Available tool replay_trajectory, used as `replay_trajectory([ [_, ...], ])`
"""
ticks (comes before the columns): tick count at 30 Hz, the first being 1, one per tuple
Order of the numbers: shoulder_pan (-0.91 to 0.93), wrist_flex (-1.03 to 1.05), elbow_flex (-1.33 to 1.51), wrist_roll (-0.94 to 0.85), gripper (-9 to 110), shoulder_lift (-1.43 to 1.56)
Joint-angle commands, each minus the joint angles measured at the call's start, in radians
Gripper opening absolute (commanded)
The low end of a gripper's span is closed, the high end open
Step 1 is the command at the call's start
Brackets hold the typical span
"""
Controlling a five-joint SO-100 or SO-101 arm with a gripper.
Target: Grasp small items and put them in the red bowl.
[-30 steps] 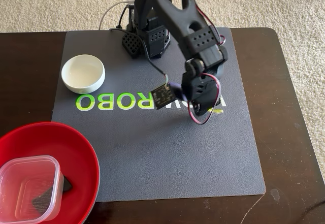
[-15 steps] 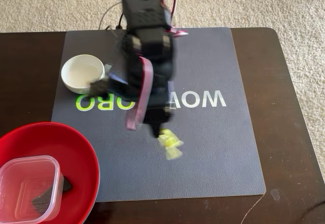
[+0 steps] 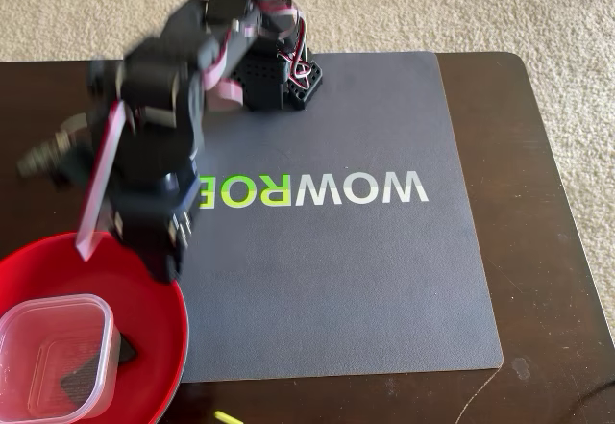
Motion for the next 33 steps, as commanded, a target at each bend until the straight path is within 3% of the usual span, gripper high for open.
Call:
replay_trajectory([
  [1, -0.109, 0.006, -0.146, 0.092, 0, -0.032],
  [7, -0.23, 0.072, -0.17, 0.403, 0, 0.044],
  [11, -0.225, 0.074, -0.229, 0.411, 0, -0.041],
  [14, -0.224, 0.063, -0.291, 0.469, 11, -0.1],
  [16, -0.215, 0.074, -0.518, 0.462, 17, -0.236],
  [18, -0.19, 0.069, -0.733, 0.42, 33, -0.385],
  [20, -0.175, 0.064, -0.94, 0.374, 35, -0.552],
  [29, -0.198, -0.054, -0.939, 0.089, 29, -0.719],
  [33, -0.178, -0.153, -0.939, 0.074, 27, -0.792],
])
